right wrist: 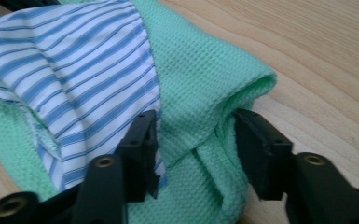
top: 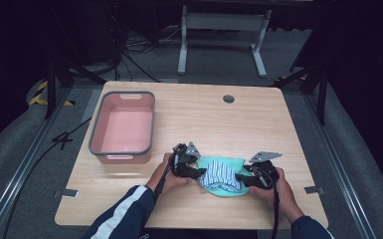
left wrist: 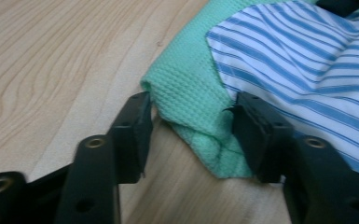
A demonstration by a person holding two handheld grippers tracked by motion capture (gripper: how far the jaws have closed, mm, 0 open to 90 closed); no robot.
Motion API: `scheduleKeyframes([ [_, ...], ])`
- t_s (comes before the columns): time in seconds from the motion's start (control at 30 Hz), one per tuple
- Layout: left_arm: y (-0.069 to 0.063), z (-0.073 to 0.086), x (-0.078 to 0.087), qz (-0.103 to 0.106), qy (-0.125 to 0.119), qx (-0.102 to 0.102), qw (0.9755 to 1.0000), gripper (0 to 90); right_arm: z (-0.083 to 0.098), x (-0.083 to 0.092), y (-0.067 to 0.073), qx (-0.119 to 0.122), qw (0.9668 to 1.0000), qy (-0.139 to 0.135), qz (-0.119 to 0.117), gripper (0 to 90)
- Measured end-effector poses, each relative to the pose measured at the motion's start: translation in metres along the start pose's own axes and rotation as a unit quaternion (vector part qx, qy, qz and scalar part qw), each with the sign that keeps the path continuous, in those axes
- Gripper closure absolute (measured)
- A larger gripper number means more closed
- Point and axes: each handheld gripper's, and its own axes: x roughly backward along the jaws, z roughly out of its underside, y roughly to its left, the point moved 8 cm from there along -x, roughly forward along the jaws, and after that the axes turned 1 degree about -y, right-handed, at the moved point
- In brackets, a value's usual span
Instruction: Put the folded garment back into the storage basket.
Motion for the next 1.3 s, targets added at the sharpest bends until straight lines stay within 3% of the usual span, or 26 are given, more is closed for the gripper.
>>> scheduleKeyframes([
  [0.17,-0.005,0.000,-0.001,0.035,-0.008,0.007,0.9993,72.6,-0.001,0.000,0.001,-0.014,0.9997,-0.007,-0.016,73.0],
  [0.27,-0.006,-0.001,0.000,0.043,0.004,-0.004,0.9991,77.9,0.000,0.001,0.001,-0.022,0.9994,-0.008,-0.026,76.7],
  [0.63,-0.006,-0.011,0.004,0.028,0.020,-0.034,0.9988,82.4,-0.002,0.006,0.003,-0.015,0.9995,-0.014,-0.025,82.4],
  [1.0,0.001,-0.028,0.022,0.019,0.017,-0.048,0.9985,82.7,-0.027,0.018,0.006,-0.003,0.9989,-0.042,-0.018,82.9],
  [1.3,0.015,-0.040,0.047,-0.009,0.012,-0.054,0.9984,82.7,-0.055,0.022,0.011,0.009,0.9979,-0.062,-0.019,83.0],
])
